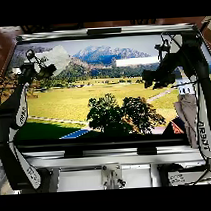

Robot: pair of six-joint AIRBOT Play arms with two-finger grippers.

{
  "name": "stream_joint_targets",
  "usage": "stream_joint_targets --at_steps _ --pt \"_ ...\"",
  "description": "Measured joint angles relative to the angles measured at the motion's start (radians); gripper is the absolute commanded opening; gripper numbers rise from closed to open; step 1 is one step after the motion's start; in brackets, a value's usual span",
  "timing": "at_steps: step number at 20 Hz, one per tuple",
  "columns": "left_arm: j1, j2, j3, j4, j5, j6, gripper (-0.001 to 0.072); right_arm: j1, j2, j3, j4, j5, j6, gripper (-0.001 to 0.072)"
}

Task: Fold the shirts.

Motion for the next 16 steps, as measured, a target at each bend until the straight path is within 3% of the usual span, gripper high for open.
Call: stream_joint_targets --at_steps 6,9,16 --pt "-0.051 0.241 0.0 -0.009 0.142 0.001 0.0031 0.0 0.009 0.002 -0.031 0.001 -0.032 0.0451" --pt "-0.119 0.415 0.0 -0.009 0.183 0.042 0.0031 0.0 0.047 0.024 -0.09 0.005 -0.047 0.0452" --pt "-0.443 0.69 -0.002 -0.01 0.097 0.156 0.0031 -0.001 0.258 0.135 -0.406 -0.01 -0.064 0.0452"
